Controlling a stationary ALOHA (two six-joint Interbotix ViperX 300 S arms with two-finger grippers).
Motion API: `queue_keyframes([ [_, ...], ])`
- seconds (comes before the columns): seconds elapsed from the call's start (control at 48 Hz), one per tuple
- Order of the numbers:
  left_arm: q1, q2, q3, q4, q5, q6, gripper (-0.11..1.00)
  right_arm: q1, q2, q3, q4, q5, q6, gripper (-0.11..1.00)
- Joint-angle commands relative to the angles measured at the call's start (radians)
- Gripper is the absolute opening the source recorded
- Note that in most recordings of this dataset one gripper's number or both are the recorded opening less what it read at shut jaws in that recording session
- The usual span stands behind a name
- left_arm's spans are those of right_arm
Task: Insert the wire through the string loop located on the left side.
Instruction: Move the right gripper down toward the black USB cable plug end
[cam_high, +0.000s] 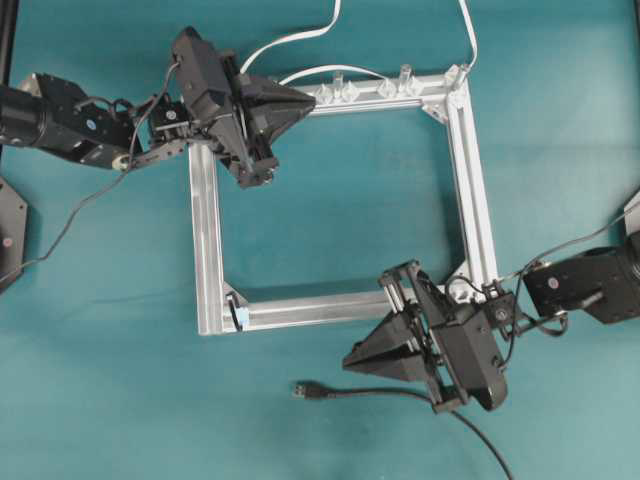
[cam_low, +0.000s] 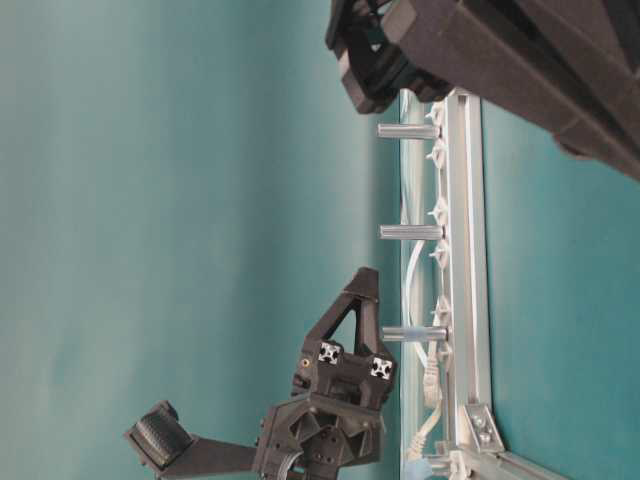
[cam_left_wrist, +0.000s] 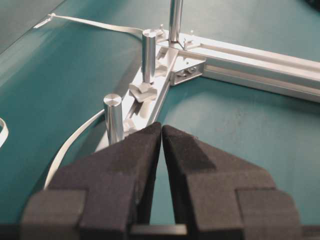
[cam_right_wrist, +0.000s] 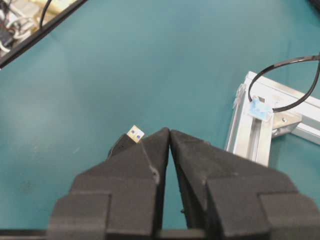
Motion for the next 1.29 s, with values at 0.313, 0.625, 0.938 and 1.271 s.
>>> queue_keyframes([
  [0.313,-0.020,-0.112,-0.046,0.040,0.186,-0.008,0.00,0.008,-0.012,-0.041,0.014,0.054,0.017,0.01],
  [0.625,-0.032,-0.146,-0.046,0.041,0.236,0.000,0.01,0.009,-0.025,-0.071,0.028,0.107,0.058,0.01],
  [0.938,-0.032,-0.169,-0.046,0.041,0.270,0.003,0.50,0.011,-0.026,-0.112,0.077,0.187,0.069,0.53],
  [1.271,-0.032,-0.175,-0.040,0.041,0.291,0.005,0.59,0.054,-0.025,-0.130,0.242,0.198,0.064,0.54],
])
